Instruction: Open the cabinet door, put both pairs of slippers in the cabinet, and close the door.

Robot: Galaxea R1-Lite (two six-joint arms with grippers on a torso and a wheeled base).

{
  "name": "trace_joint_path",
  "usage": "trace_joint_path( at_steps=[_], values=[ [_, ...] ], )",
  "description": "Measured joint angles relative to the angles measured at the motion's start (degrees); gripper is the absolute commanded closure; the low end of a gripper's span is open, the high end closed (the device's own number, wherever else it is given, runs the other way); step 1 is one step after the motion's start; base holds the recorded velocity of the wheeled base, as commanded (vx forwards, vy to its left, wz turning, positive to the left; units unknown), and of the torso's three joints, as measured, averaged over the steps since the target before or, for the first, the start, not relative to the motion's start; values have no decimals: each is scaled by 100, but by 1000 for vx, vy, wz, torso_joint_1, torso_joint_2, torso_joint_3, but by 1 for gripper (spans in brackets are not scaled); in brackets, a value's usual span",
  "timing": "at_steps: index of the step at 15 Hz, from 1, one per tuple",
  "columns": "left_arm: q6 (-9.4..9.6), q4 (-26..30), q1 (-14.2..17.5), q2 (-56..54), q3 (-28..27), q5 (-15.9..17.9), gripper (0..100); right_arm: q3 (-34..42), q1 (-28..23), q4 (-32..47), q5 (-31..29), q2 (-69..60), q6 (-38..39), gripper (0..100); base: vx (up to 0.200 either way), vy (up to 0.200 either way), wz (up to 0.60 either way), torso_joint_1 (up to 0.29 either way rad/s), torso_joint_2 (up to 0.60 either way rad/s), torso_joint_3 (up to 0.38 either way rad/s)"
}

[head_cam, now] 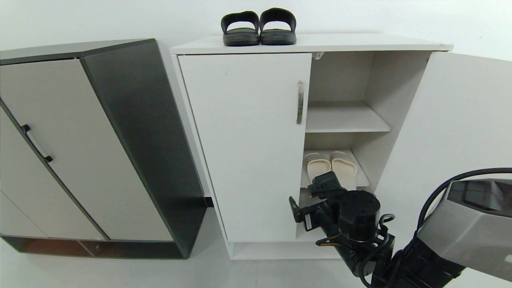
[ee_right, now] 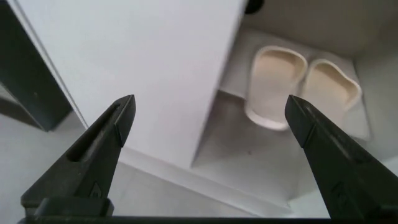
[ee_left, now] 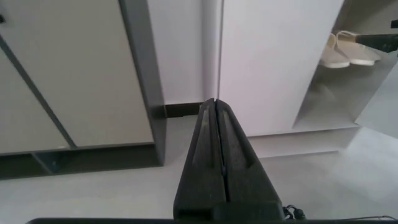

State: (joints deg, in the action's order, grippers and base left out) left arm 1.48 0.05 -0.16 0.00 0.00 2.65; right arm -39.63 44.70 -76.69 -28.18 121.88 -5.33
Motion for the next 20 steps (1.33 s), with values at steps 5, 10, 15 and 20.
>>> trace_joint_path(
  at_steps=[5,10,15,20],
  values=[
    [-2,5,-2,0,0,-2,100,17,-44,-99,0,26,-55,0,0,160,0,5,1,2],
    [-6,2,0,0,0,0,100,11,-44,-227,44,100,-55,0,0,0,0,0,0,0],
    [-9,5,0,2,0,-2,100,11,-35,-230,90,149,-55,0,0,0,0,0,0,0],
    [-9,2,0,7,0,0,100,9,-22,-290,126,155,-46,0,0,0,0,6,-129,-193]
  ],
)
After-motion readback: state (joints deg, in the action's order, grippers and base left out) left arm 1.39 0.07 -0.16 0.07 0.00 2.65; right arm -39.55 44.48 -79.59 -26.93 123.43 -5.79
